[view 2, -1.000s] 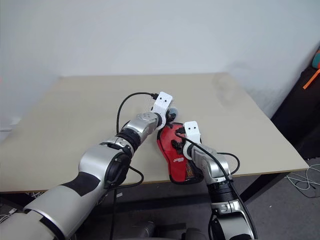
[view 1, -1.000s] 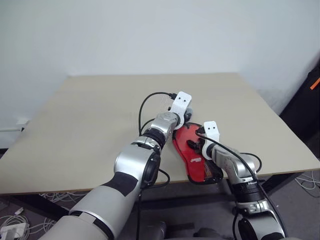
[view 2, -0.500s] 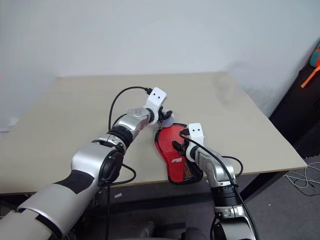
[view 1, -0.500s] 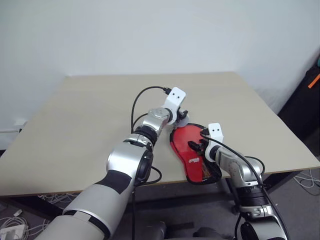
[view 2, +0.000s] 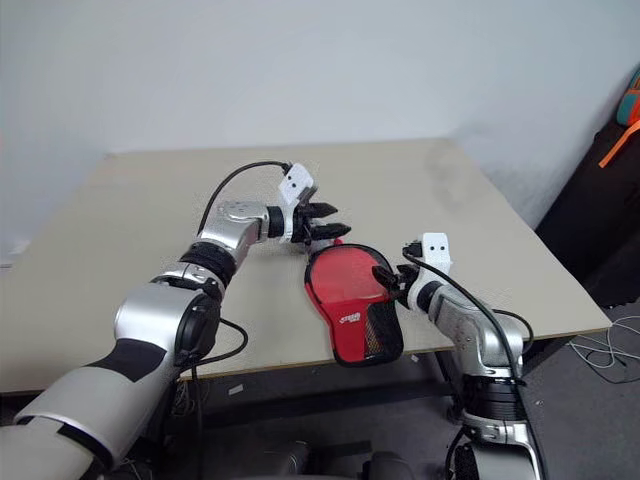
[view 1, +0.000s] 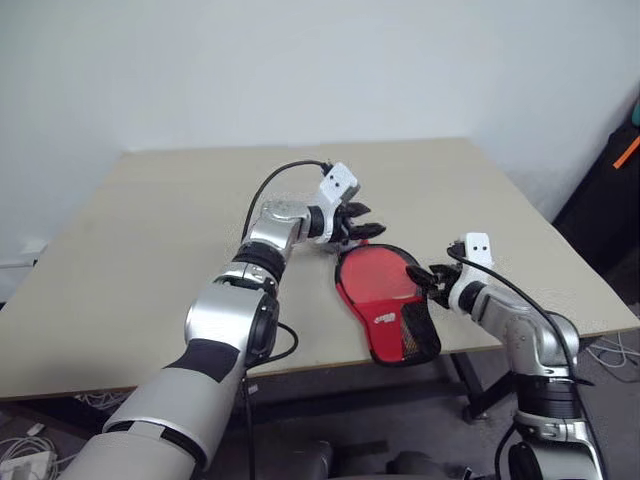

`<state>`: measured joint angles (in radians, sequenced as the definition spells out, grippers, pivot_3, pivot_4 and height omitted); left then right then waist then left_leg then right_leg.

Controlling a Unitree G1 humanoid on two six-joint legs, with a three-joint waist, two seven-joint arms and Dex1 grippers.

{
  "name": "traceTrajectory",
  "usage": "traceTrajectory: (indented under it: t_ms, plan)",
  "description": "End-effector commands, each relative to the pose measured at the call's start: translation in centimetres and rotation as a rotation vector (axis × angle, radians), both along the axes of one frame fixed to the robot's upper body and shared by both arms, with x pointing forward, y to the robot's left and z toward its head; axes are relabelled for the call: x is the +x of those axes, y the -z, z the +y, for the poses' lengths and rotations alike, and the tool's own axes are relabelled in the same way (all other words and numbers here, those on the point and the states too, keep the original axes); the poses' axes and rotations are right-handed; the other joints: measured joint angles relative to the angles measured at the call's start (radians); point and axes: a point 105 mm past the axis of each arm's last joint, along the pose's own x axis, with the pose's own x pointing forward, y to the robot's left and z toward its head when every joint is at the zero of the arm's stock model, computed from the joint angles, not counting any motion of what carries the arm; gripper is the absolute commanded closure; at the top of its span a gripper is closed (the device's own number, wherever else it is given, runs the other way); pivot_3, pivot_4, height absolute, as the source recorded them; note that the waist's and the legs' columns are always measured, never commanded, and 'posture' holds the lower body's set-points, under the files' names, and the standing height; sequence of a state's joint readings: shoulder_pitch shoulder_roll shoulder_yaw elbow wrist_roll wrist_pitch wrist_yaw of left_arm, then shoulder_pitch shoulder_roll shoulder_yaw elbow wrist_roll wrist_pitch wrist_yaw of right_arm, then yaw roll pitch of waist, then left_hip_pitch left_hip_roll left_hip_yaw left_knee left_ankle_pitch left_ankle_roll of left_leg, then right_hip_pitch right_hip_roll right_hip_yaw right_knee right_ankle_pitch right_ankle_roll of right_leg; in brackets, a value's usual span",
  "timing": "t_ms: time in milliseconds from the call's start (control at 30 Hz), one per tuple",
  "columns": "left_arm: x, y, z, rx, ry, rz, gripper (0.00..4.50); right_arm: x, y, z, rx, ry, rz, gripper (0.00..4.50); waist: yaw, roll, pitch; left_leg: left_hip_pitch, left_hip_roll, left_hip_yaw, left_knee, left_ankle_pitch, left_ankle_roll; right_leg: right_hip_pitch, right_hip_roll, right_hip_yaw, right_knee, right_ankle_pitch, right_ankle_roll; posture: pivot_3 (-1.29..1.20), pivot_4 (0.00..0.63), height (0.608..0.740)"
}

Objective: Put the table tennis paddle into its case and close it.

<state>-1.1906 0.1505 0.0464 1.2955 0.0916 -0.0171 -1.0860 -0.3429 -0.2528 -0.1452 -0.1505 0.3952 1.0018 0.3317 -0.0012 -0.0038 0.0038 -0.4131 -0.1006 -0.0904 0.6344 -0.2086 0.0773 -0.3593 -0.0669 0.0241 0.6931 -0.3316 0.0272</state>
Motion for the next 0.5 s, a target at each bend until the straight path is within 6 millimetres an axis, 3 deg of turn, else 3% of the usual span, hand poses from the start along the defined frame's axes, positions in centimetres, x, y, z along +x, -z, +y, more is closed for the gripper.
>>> traceTrajectory:
  t_ms: [33,200,333,500]
  plan:
    - [-1.2,-0.6,0.1,-0.016,0.122,0.004,1.41,-1.7,-0.9,-0.5,0.025,-0.045,0.02,1.26,0.002,0.0,0.0,0.0,0.0,0.0,0.0,0.0,0.0,0.0,0.0,0.0,0.0,0.0,0.0,0.0,0.0,0.74]
    - [-2.0,0.9,0.2,0.002,0.153,0.035,1.41,-4.4,0.2,-1.2,0.037,-0.077,0.128,1.26,0.005,-0.002,0.002,-0.001,0.0,-0.001,0.0,0.0,0.001,0.0,0.0,0.0,0.0,0.0,0.0,0.0,0.0,0.74]
    - [-2.4,1.6,-0.4,-0.016,0.16,0.058,1.41,-6.5,1.3,-0.2,0.046,-0.136,0.198,1.26,0.005,-0.002,0.002,-0.001,0.0,-0.001,0.0,0.0,0.001,0.0,0.0,0.0,0.0,0.0,0.0,0.0,0.0,0.74]
    - [-3.0,1.7,-1.5,-0.038,0.189,0.07,1.41,-7.3,2.7,1.0,0.038,-0.165,0.247,1.26,0.005,-0.003,0.002,0.0,0.0,-0.001,0.001,0.002,0.004,0.001,0.0,0.0,0.0,0.0,0.001,0.0,0.0,0.74]
